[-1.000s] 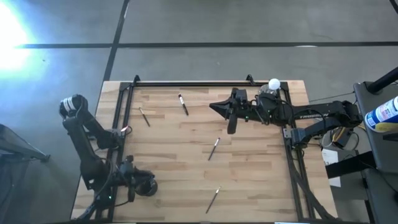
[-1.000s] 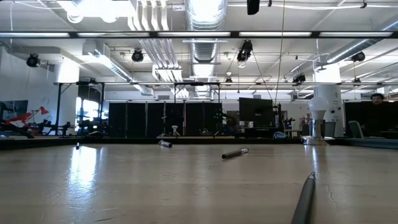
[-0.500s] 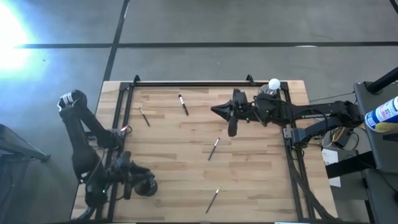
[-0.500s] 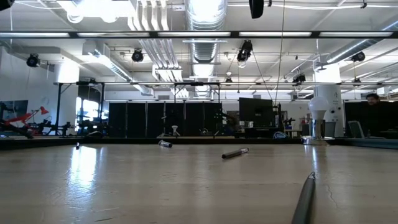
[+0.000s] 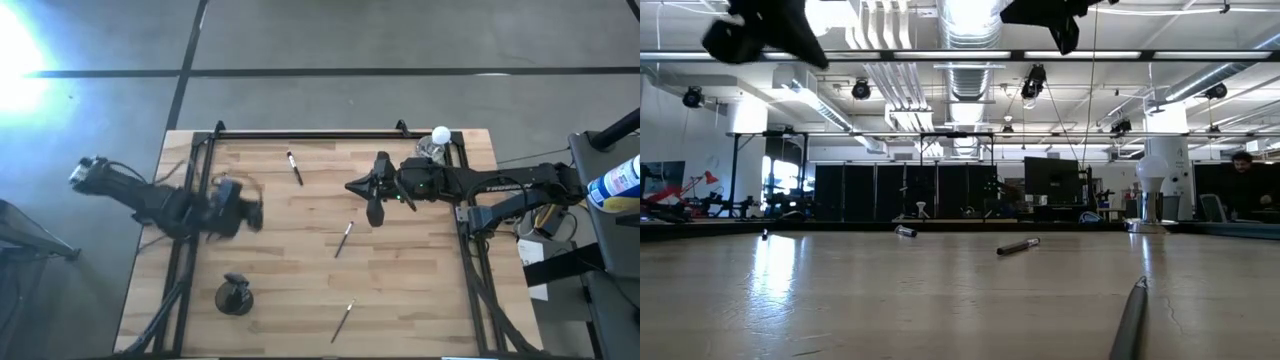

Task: Pick & Place Makeup Brushes
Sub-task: Put the eyeshadow brush into the holder

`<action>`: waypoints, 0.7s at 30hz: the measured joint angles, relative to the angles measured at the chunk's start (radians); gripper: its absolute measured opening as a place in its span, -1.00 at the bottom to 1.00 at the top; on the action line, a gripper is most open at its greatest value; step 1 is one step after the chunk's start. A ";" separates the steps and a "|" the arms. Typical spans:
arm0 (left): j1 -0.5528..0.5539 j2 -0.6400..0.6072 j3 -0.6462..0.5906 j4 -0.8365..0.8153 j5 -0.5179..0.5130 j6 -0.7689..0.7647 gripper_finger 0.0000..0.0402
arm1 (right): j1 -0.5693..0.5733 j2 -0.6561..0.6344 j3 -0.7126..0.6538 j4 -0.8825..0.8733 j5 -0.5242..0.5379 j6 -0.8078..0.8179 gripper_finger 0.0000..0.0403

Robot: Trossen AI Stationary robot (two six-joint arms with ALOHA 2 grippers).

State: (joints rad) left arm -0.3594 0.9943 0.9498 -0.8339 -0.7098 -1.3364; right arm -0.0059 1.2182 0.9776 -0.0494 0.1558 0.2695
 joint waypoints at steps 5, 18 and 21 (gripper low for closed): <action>0.420 -0.005 -0.080 -0.001 0.252 0.087 -1.00 | 0.002 0.000 -0.036 0.002 -0.001 0.007 -0.96; 1.145 0.104 -0.243 0.033 0.482 0.303 -0.90 | 0.002 0.000 -0.048 0.006 -0.001 -0.026 -0.96; 1.171 0.145 -0.263 0.047 0.479 0.303 -0.75 | 0.002 0.000 -0.048 0.006 -0.001 -0.027 -0.96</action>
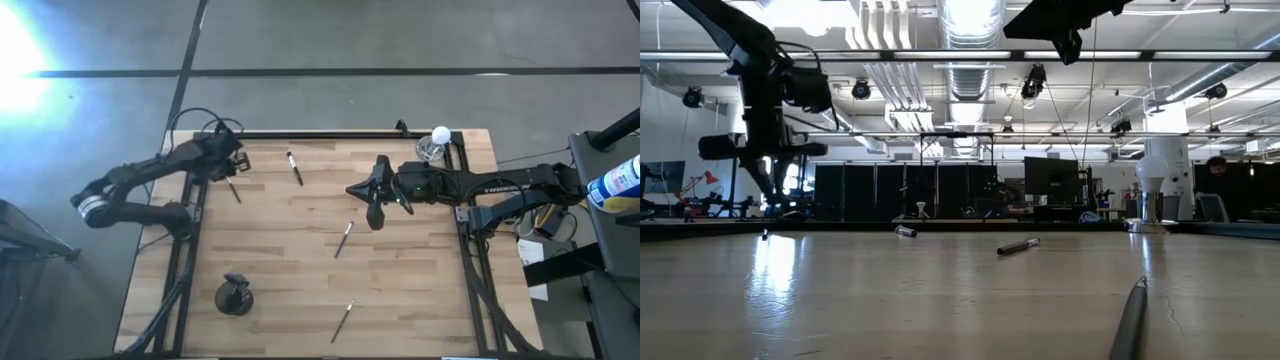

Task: Pick & Place Makeup Brushes
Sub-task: Put the eyeshadow brush into the holder

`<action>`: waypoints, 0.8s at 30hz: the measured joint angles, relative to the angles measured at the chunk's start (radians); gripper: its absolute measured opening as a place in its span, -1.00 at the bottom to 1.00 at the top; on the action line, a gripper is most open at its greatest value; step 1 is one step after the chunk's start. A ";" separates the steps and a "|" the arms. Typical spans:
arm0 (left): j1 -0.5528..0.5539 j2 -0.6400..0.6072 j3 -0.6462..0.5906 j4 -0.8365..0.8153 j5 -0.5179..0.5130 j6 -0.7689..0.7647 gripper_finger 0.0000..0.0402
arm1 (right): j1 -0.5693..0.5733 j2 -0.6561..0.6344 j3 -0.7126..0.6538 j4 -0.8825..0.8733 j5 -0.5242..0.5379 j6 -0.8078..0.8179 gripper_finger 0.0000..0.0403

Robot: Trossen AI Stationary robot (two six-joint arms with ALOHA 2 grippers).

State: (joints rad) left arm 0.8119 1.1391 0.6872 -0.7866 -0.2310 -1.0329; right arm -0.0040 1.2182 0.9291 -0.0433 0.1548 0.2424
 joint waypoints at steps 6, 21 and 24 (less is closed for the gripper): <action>0.021 0.086 -0.035 0.081 -0.039 -0.068 -0.48 | 0.000 0.000 0.000 -0.001 -0.007 0.000 -0.96; 0.027 0.281 -0.053 0.220 -0.115 -0.114 -0.40 | 0.007 0.000 0.000 -0.004 -0.025 -0.013 -0.96; 0.026 0.302 -0.051 0.231 -0.121 -0.119 -0.46 | 0.007 0.000 0.000 -0.004 -0.025 -0.018 -0.96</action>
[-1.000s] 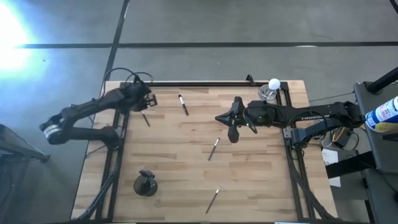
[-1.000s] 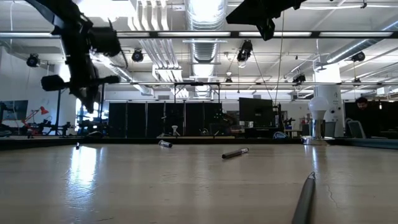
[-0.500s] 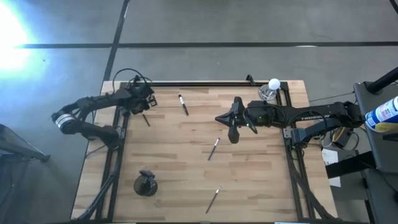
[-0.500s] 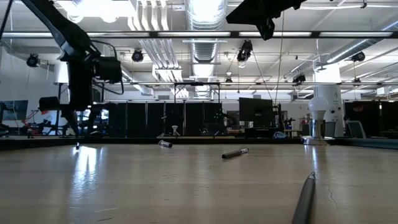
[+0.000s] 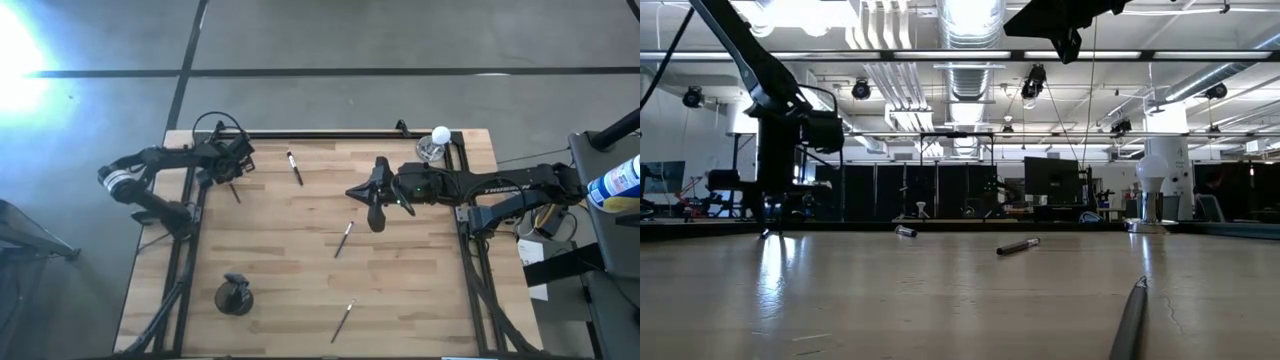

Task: Pick & Place Makeup Brushes
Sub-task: Put the eyeshadow brush into the holder

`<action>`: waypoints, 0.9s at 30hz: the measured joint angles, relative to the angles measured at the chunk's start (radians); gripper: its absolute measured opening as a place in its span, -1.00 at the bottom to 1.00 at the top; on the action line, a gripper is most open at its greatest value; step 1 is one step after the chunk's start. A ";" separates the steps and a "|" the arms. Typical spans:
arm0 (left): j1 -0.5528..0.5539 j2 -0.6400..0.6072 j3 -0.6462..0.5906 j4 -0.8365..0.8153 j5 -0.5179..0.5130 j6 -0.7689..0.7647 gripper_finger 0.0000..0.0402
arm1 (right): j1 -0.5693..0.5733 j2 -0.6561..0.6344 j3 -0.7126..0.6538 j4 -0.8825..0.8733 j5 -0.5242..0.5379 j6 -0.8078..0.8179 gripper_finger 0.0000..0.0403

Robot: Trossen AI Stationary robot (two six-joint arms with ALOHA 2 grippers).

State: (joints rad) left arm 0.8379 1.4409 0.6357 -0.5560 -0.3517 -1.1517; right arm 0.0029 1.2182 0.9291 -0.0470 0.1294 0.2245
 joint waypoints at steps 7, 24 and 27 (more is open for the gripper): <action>0.000 0.023 0.000 0.020 -0.002 0.007 -0.79 | 0.000 0.000 0.000 0.000 -0.001 0.000 -0.96; -0.016 -0.177 -0.004 0.020 0.026 0.177 -0.99 | 0.000 0.000 0.000 0.000 0.000 0.004 -0.96; -0.035 -0.274 -0.004 -0.024 0.021 0.187 -0.99 | 0.000 0.000 0.000 0.002 0.000 0.008 -0.96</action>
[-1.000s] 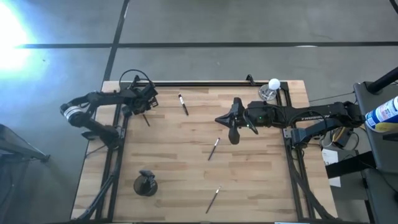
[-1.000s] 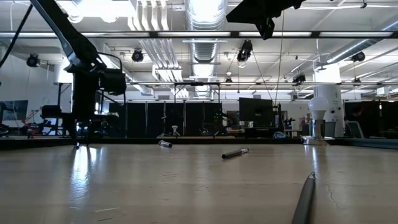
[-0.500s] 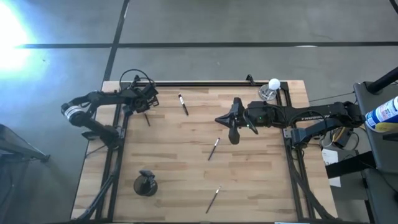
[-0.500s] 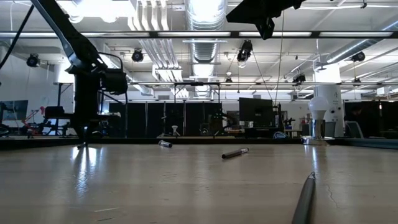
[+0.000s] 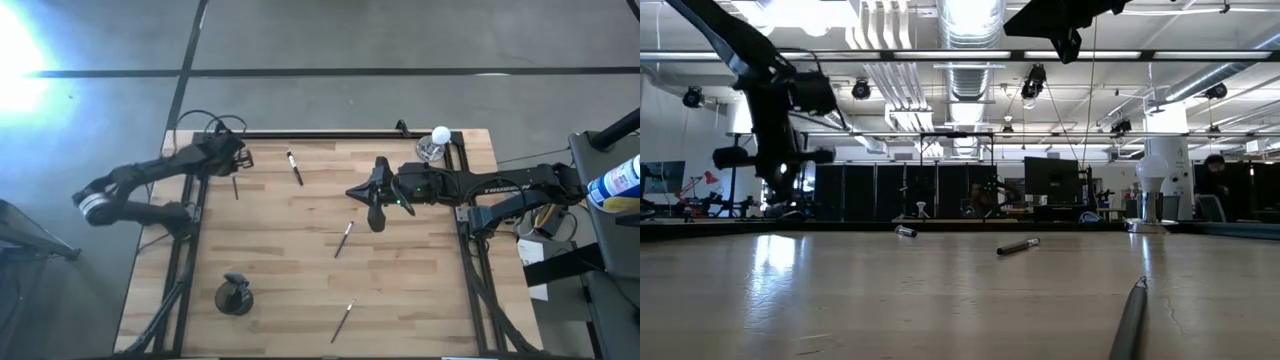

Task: Pick & Place Makeup Brushes
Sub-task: Put the eyeshadow brush into the holder

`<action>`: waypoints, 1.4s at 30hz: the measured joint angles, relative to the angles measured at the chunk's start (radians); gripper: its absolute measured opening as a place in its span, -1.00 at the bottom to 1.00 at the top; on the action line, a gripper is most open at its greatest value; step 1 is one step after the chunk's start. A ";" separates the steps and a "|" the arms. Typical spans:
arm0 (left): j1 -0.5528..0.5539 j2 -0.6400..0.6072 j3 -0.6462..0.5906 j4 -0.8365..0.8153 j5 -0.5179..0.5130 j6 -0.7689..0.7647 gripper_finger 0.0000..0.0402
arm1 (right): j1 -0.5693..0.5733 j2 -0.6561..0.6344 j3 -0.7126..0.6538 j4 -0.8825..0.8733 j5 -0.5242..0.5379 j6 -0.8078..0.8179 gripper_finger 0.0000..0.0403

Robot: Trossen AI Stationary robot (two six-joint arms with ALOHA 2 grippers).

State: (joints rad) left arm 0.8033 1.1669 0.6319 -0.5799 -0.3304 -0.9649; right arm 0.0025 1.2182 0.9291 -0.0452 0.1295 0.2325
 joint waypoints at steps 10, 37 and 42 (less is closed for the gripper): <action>-0.303 -0.420 0.000 -0.097 -0.096 -0.008 -1.00 | 0.002 0.000 0.000 0.043 0.001 0.003 -0.96; -1.842 -0.336 0.158 -0.014 -0.974 -0.054 -1.00 | 0.052 0.002 0.000 0.172 0.144 0.166 -0.96; -1.889 -0.189 0.207 -0.014 -0.967 -0.084 -1.00 | 0.059 0.002 0.000 0.200 0.170 0.169 -0.96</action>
State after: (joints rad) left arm -1.0853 0.9776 0.8389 -0.5944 -1.2976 -1.0494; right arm 0.0615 1.2207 0.9287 0.1552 0.2993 0.4014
